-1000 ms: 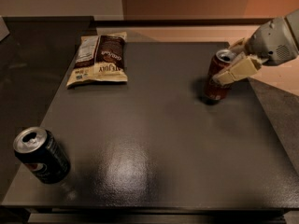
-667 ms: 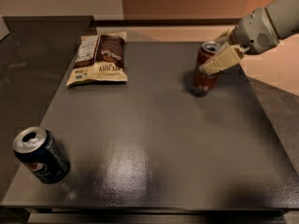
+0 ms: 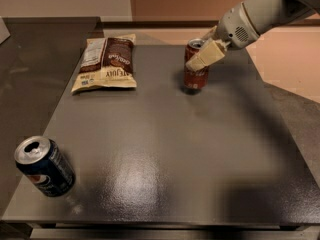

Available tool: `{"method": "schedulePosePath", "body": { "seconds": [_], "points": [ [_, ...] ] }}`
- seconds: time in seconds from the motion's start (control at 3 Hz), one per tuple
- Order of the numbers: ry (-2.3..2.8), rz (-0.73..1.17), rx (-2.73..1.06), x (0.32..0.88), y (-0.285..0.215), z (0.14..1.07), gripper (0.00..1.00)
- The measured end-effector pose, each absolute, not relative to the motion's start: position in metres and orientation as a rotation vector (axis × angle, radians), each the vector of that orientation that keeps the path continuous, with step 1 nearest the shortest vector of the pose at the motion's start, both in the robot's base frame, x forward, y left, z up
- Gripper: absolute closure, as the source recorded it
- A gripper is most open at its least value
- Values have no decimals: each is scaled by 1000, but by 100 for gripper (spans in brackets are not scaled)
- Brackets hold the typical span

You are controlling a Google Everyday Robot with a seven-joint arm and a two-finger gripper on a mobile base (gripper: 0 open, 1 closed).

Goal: Move coke can near brown chip bag

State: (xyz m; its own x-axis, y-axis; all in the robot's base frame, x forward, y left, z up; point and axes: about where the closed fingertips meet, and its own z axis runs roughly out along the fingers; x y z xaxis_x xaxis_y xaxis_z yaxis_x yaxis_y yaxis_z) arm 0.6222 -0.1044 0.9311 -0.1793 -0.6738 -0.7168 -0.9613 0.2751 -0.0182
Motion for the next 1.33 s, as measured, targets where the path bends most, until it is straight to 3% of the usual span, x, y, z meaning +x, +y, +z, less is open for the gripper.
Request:
{"method": "schedulePosePath", "body": {
  "seconds": [0.67, 1.33],
  "points": [
    [1987, 616, -1438, 643, -52, 913, 100],
    [2006, 624, -1426, 649, -32, 903, 100]
  ]
}}
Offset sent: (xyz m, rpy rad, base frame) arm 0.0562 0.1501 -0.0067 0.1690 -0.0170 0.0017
